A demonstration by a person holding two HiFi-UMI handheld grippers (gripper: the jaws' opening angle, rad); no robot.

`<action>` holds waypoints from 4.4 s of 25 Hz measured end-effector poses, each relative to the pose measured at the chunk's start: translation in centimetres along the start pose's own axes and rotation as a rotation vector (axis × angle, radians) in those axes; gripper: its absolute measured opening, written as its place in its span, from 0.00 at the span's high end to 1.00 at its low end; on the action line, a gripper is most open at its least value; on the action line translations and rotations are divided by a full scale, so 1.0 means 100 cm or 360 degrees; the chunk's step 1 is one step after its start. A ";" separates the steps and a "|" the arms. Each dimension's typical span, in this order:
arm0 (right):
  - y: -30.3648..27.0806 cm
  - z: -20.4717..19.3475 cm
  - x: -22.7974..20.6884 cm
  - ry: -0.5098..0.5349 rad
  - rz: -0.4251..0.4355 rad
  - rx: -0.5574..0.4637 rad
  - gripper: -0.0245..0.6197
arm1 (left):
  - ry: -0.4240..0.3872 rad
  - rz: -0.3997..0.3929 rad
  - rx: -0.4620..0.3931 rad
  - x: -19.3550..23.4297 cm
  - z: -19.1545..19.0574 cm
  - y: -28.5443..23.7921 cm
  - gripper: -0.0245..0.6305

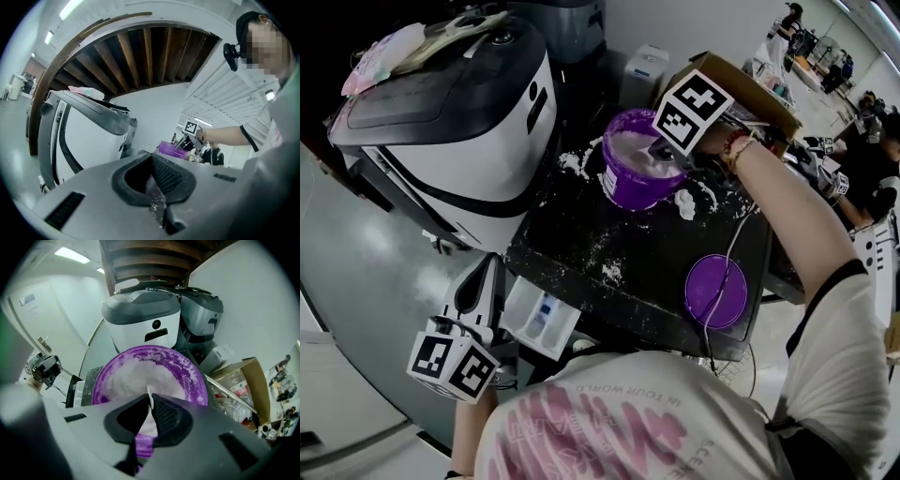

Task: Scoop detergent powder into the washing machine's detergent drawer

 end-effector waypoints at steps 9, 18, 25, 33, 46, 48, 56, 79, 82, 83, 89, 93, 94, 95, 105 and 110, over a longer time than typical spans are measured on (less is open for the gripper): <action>0.010 0.005 -0.001 0.0052 -0.0018 0.0027 0.95 | 0.0008 0.0014 -0.0008 0.004 -0.002 0.003 0.96; 0.012 -0.001 -0.001 0.0095 -0.0128 0.0195 0.95 | 0.0007 0.0014 -0.0020 0.006 -0.003 0.004 0.96; 0.007 -0.010 0.008 0.0205 -0.0096 0.0353 0.95 | 0.0014 0.0017 -0.0018 0.006 -0.008 0.008 0.96; 0.007 -0.014 0.020 0.0221 -0.0007 0.0400 0.96 | 0.0062 0.0042 -0.0058 0.011 -0.006 0.013 0.96; 0.009 -0.019 0.023 0.0054 0.0129 0.0266 0.96 | 0.0030 0.0062 -0.0095 0.005 -0.003 0.021 0.96; 0.010 -0.021 0.022 0.0008 0.0157 0.0229 0.95 | 0.0032 0.0075 -0.0114 0.005 0.000 0.022 0.96; 0.011 -0.026 0.020 -0.0219 0.0232 0.0094 0.95 | 0.0011 0.0097 -0.0160 0.008 0.009 0.025 0.96; 0.016 -0.013 0.021 -0.0523 0.0345 -0.0274 0.95 | 0.0012 0.0086 -0.0170 0.005 0.011 0.022 0.96; 0.016 -0.013 0.021 -0.0558 0.0361 -0.0303 0.95 | 0.0016 0.0078 -0.0169 0.005 0.010 0.021 0.96; 0.016 -0.013 0.020 -0.0575 0.0372 -0.0317 0.95 | 0.0016 0.0077 -0.0169 0.005 0.009 0.022 0.96; 0.021 -0.017 0.017 -0.0686 0.0472 -0.0417 0.95 | 0.0005 0.0080 -0.0159 0.004 0.007 0.026 0.96; 0.022 -0.017 0.015 -0.0709 0.0510 -0.0464 0.96 | -0.0007 0.0090 -0.0160 0.004 0.007 0.030 0.96; 0.023 -0.017 0.016 -0.0715 0.0512 -0.0471 0.95 | -0.0010 0.0093 -0.0161 0.005 0.007 0.031 0.96; 0.023 -0.017 0.016 -0.0721 0.0517 -0.0480 0.95 | -0.0013 0.0097 -0.0161 0.005 0.007 0.032 0.96; 0.026 -0.021 0.010 -0.0797 0.0585 -0.0611 0.95 | -0.0067 0.0141 -0.0178 0.010 0.013 0.041 0.96; 0.030 -0.024 0.008 -0.0815 0.0600 -0.0682 0.96 | -0.0067 0.0135 -0.0174 0.010 0.012 0.042 0.96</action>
Point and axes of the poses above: the fingertips, and each gripper's own axes: y backward along the fingers, x to its left, z out of its top, the point moved 6 cm from there along y, backward along the fingers, and after that the axes turned 6 degrees about z, right-handed, at the moved point
